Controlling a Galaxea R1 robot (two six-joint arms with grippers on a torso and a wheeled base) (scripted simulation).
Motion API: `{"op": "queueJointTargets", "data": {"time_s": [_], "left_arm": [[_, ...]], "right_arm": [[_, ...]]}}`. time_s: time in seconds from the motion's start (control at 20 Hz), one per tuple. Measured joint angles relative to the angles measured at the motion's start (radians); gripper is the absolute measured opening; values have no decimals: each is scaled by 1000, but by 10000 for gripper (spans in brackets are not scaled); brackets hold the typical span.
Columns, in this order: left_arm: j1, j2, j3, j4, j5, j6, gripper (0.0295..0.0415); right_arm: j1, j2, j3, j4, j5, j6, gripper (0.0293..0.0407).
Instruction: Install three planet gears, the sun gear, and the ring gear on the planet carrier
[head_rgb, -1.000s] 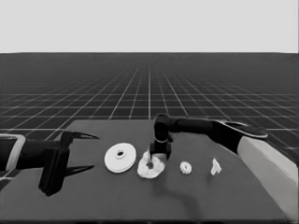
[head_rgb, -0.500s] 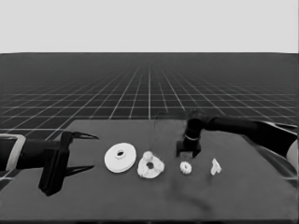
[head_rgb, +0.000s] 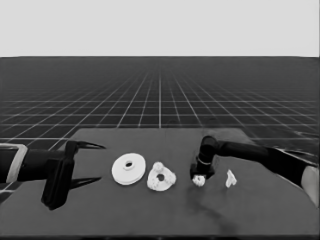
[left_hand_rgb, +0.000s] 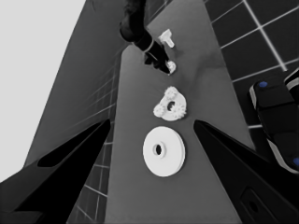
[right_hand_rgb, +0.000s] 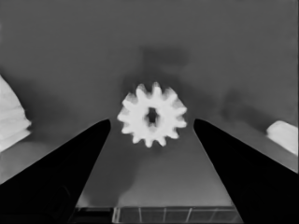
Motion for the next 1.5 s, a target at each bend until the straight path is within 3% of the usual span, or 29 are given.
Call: {"op": "queueJointTargets", "data": {"time_s": [0.3, 0.4, 0.45, 0.8, 0.85, 0.95, 1.3, 1.4, 1.5], "left_arm": [[0, 0, 0, 0, 0, 0, 385], [0, 0, 0, 0, 0, 0, 385], [0, 0, 0, 0, 0, 0, 385], [0, 0, 0, 0, 0, 0, 385], [0, 0, 0, 0, 0, 0, 385], [0, 0, 0, 0, 0, 0, 385], [0, 0, 0, 0, 0, 0, 385], [0, 0, 0, 0, 0, 0, 385], [0, 0, 0, 0, 0, 0, 385]], "right_arm": [[-20, 9, -22, -17, 15, -10, 385], [-20, 9, -23, -18, 15, -10, 314], [-20, 9, -23, -18, 15, -10, 309], [-20, 9, -23, -18, 15, -10, 309], [46, -20, 52, 44, -34, 23, 310], [136, -36, 96, 115, -71, 43, 310], [179, -39, 104, 155, -88, 47, 310], [184, 276, -53, 150, -117, 230, 310], [185, 438, -199, 153, -115, 220, 310]]}}
